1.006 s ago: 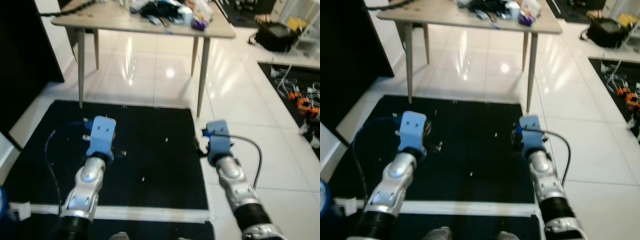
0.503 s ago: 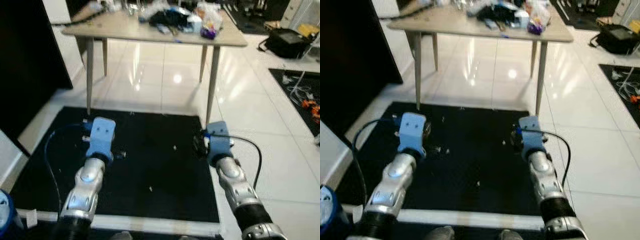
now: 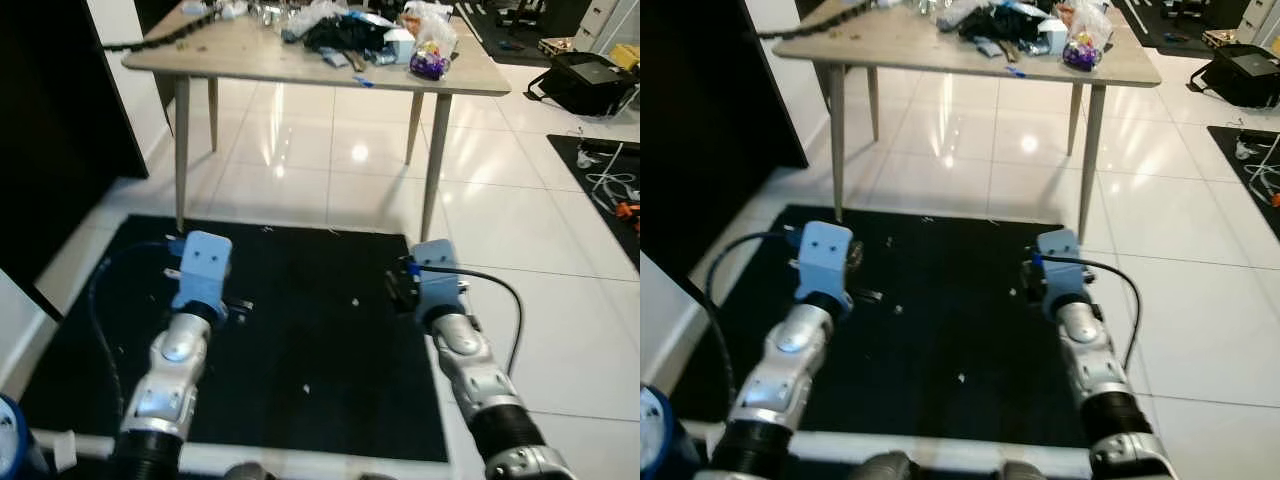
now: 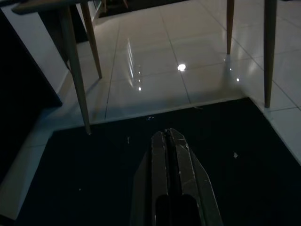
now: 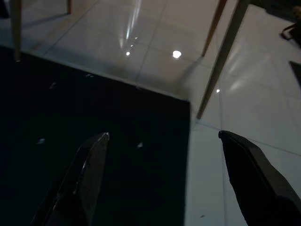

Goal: Picking trash to rubbish bin

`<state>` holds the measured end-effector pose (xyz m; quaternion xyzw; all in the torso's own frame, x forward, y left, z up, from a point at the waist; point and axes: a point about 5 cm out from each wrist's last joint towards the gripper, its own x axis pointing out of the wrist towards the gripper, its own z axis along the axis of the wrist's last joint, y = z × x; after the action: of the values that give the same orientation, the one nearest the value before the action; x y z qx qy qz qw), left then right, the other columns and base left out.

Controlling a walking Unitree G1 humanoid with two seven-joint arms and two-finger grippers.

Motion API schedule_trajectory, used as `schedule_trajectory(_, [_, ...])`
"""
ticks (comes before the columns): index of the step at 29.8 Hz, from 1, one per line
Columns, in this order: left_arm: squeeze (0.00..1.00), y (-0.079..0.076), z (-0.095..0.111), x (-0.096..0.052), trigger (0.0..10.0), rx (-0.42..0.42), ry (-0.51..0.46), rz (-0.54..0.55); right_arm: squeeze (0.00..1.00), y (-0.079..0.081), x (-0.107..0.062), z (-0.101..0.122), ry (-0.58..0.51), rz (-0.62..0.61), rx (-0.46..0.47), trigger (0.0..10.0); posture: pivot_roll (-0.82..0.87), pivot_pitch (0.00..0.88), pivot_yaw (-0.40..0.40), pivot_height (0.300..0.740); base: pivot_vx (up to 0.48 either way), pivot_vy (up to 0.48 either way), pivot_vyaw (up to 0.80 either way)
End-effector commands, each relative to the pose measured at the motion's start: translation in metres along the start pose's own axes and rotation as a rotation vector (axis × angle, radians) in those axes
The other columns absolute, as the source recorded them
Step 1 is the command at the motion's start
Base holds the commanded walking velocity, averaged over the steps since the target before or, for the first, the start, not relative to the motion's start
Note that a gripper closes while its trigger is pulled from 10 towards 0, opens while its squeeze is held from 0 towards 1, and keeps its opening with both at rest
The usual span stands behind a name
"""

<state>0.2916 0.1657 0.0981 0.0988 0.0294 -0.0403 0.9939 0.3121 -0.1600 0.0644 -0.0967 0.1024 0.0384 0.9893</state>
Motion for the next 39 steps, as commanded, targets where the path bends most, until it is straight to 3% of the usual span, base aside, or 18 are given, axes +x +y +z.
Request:
schedule_trajectory(1, [0.0, 0.001, -0.0015, -0.0007, 10.0, 0.007, 0.01, -0.004, 0.0, -0.0014, -0.0011, -0.0024, 0.009, -0.008, 0.005, 10.0, 0.05, 0.029, -0.031, 0.74, 0.281, 0.0, 0.0])
schedule_trajectory(13, [0.0, 0.0011, -0.0011, -0.0004, 10.0, 0.008, 0.008, -0.006, 0.0, -0.003, -0.001, -0.0022, 0.007, -0.017, 0.017, 10.0, 0.05, 0.028, -0.03, 0.74, 0.282, 0.0, 0.0])
schedule_trajectory(23, [0.0, 0.0015, -0.0009, 0.0001, 10.0, 0.008, 0.009, -0.006, 0.0, -0.0034, -0.0008, -0.0014, 0.005, -0.021, 0.022, 10.0, 0.05, 0.03, -0.03, 0.74, 0.281, 0.0, -0.55])
schedule_trajectory(39, [0.0, 0.0005, -0.0007, 0.0011, 10.0, 0.008, 0.011, -0.009, 0.0, -0.0047, -0.0011, -0.0014, 0.004, -0.029, 0.018, 10.0, 0.05, 0.035, -0.025, 0.74, 0.283, 0.0, 0.0])
